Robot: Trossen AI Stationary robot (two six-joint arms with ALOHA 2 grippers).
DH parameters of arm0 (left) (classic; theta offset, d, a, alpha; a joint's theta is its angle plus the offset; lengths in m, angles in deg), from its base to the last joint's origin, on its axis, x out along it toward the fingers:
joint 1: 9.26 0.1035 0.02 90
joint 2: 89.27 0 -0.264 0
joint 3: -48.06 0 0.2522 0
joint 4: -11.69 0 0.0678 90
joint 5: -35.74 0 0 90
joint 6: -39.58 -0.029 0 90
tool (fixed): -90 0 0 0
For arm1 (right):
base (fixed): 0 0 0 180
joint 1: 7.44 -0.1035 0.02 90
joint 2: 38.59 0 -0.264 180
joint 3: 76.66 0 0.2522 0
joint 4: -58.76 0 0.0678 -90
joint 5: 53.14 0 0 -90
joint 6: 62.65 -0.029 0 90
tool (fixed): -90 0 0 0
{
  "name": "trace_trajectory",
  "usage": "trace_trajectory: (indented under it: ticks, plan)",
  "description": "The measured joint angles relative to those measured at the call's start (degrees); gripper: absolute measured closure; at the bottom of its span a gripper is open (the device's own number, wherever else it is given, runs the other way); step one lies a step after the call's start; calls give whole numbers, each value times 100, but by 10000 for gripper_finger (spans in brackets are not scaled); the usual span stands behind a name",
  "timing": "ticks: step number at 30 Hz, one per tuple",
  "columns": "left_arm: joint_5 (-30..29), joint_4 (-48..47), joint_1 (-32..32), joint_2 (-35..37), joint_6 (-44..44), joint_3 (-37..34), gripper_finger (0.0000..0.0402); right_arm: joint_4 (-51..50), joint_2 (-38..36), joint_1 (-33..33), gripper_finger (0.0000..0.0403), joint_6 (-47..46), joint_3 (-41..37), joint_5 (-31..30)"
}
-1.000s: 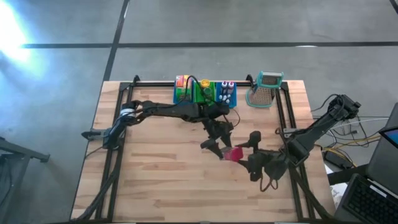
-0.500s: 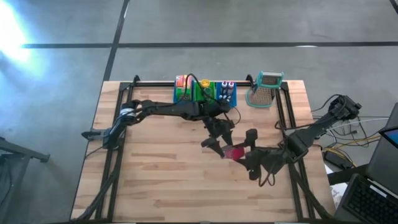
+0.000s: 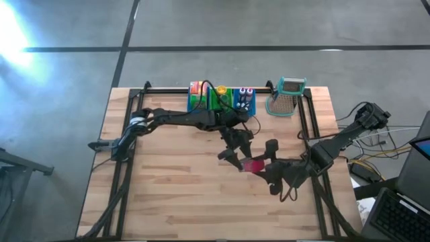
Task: Pick & Place Kitchen Items
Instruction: Put the red seasoning can into the green bin
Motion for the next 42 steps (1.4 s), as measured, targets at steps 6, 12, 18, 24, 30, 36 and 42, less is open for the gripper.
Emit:
trace_trajectory:
  ticks: [6, 12, 18, 24, 30, 36, 42]
  plan:
    - [-68, 13, 11, -1, 102, 0, 56, -301, -7, 0, 186, -212, 1, -11]
    - [-135, -52, 23, -2, -457, -9, 54, -491, -9, 0, 184, -384, 1, -31]
    - [-964, -308, -18, 116, -1028, 4, 43, -606, -26, 4, 185, -436, -3, 15]
    - [-256, -799, 184, 131, -961, -9, 41, -844, -52, 1, 184, -605, 1, 61]
    - [117, -1759, 353, 390, -1660, -4, 40, -921, -79, 43, 185, -745, 12, 140]
    - [-288, -3022, 453, 1035, -2625, -95, 39, -943, -84, 528, 184, -662, 12, 297]
    - [-841, -3719, 409, 1873, -2830, -320, 39, -910, -85, 1491, 184, -436, 12, 1116]
